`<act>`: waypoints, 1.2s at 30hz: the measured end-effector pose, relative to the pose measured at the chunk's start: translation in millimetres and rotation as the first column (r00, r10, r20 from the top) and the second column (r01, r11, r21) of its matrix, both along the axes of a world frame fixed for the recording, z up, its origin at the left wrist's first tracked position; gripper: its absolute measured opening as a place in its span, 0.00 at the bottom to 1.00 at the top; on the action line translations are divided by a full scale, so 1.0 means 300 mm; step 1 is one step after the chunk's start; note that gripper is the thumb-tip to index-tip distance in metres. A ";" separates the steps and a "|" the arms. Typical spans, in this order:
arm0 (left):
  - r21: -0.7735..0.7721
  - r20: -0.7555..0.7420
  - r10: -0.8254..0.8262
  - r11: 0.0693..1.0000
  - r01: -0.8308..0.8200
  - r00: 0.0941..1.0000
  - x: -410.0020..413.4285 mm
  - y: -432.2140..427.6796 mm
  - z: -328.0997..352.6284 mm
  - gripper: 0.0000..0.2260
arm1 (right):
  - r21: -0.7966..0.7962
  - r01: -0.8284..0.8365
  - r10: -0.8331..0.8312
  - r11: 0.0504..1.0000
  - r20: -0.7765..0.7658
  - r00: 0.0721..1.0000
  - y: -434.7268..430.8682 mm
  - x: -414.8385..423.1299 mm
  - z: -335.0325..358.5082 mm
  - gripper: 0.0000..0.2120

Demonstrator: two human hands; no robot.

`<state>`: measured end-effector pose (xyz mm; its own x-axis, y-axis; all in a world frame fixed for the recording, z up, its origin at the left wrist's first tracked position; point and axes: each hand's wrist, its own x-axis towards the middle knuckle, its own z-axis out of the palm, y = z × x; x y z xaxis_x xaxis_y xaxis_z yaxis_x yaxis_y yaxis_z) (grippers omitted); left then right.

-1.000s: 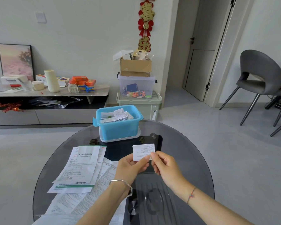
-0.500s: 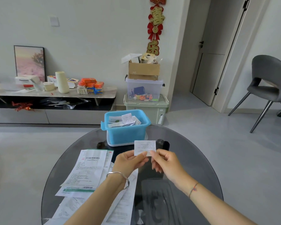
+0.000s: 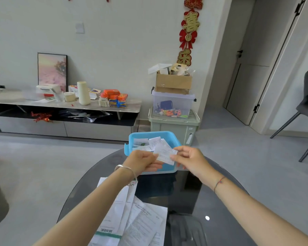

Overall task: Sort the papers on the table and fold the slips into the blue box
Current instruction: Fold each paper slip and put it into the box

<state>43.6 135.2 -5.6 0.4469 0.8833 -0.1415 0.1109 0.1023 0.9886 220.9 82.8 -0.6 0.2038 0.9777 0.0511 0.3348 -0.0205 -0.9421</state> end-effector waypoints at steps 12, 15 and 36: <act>0.599 -0.703 0.182 0.672 0.435 0.687 0.102 0.218 -0.074 0.19 | 0.194 0.413 -0.451 0.890 0.240 0.860 0.305 0.097 0.012 0.06; 0.557 -0.784 0.206 0.650 0.517 0.586 0.111 0.231 -0.086 0.20 | 0.209 0.407 -0.457 0.889 0.442 0.772 0.338 0.079 -0.026 0.05; 0.644 -0.604 0.222 0.701 0.305 0.765 -0.050 0.039 -0.098 0.24 | -0.102 0.229 -0.221 0.968 0.083 0.972 -0.003 0.013 -0.165 0.14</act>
<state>28.8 147.0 -34.9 0.5314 0.8146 0.2326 0.6764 -0.5733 0.4624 224.7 81.8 -50.2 0.4194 0.9073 -0.0321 0.3754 -0.2055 -0.9038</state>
